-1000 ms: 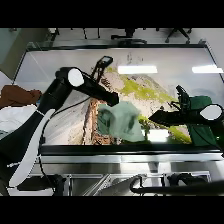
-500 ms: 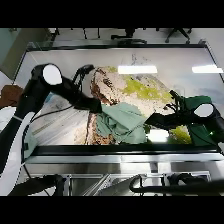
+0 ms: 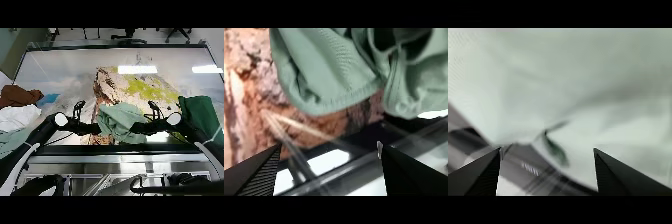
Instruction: Fold the shirts.
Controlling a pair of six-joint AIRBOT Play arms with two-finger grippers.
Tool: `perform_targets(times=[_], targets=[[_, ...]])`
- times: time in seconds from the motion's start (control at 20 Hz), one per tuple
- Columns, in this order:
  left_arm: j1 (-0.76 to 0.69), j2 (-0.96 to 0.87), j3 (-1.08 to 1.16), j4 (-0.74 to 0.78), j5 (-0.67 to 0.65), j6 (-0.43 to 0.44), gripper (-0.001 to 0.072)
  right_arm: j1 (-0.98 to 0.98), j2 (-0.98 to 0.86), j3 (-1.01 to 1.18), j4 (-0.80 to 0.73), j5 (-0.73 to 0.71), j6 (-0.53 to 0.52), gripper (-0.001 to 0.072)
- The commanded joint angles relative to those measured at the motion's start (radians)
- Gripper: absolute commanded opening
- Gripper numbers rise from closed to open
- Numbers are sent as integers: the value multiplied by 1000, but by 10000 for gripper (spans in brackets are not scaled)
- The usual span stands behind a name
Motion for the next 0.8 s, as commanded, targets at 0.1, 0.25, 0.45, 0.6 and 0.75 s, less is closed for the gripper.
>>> perform_targets(times=[0.1, 0.25, 0.45, 0.6, 0.75], targets=[[1, -188, 24, -185, 153, 151, 568, 43, -161, 48, 196, -148, -198, 380], [16, -286, 115, -155, 103, 175, 274, 42, -169, 60, 240, -161, -240, 355], [49, -368, 257, -154, -42, 225, 19, 40, -152, 65, 242, -122, -248, 85], [98, -328, 351, -155, -122, 227, 17, 25, -101, 106, 241, -74, -251, 20], [160, -189, 459, -154, -207, 227, 16, -53, -23, 236, 244, 61, -251, 20]])
